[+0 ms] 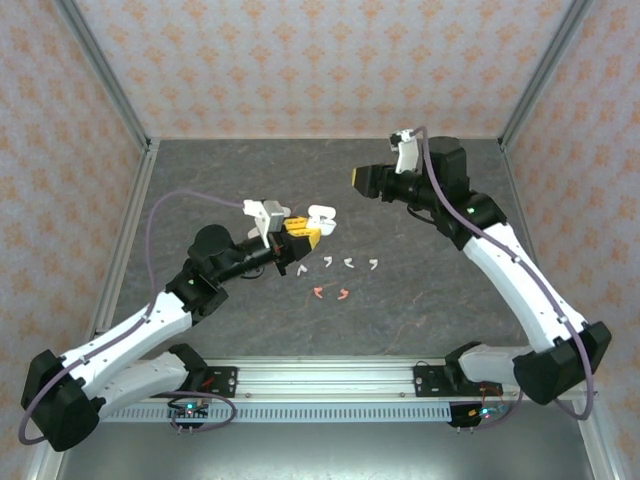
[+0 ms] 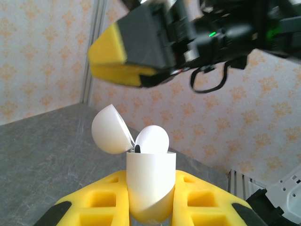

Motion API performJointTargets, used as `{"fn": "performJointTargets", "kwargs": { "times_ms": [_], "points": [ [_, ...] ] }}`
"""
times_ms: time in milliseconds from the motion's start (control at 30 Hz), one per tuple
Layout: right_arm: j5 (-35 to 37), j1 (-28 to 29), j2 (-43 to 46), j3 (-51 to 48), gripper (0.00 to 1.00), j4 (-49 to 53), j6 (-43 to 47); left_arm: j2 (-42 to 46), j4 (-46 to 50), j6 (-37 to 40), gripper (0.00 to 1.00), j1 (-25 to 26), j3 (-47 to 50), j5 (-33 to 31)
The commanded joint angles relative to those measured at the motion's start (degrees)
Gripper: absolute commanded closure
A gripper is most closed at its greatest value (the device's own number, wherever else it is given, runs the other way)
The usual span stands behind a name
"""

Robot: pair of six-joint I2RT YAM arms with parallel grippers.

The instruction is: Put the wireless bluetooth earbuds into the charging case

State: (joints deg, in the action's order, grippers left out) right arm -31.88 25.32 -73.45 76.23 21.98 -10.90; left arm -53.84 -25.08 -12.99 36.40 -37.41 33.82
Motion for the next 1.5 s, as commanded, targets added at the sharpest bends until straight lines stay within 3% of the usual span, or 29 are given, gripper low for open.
{"fn": "performJointTargets", "kwargs": {
  "times_ms": [0, 267, 733, 1467],
  "points": [
    [-1.0, 0.0, -4.7, -0.9, 0.49, 0.6, -5.3, 2.5, -1.4, 2.0, 1.00, 0.4, 0.9, -1.4],
    [-3.5, 2.8, -20.1, 2.1, 0.52, 1.5, -5.7, 6.0, -0.1, 3.0, 1.00, 0.4, 1.5, -1.5],
    [3.8, 8.9, -42.6, 15.1, 0.60, 6.1, -0.4, 8.6, 3.2, 4.3, 1.00, 0.4, 1.5, -2.4],
    [9.4, 11.1, -52.5, 19.7, 0.65, 9.8, 1.1, 7.8, 5.3, 5.2, 1.00, 0.4, 0.6, -3.0]
  ]
}}
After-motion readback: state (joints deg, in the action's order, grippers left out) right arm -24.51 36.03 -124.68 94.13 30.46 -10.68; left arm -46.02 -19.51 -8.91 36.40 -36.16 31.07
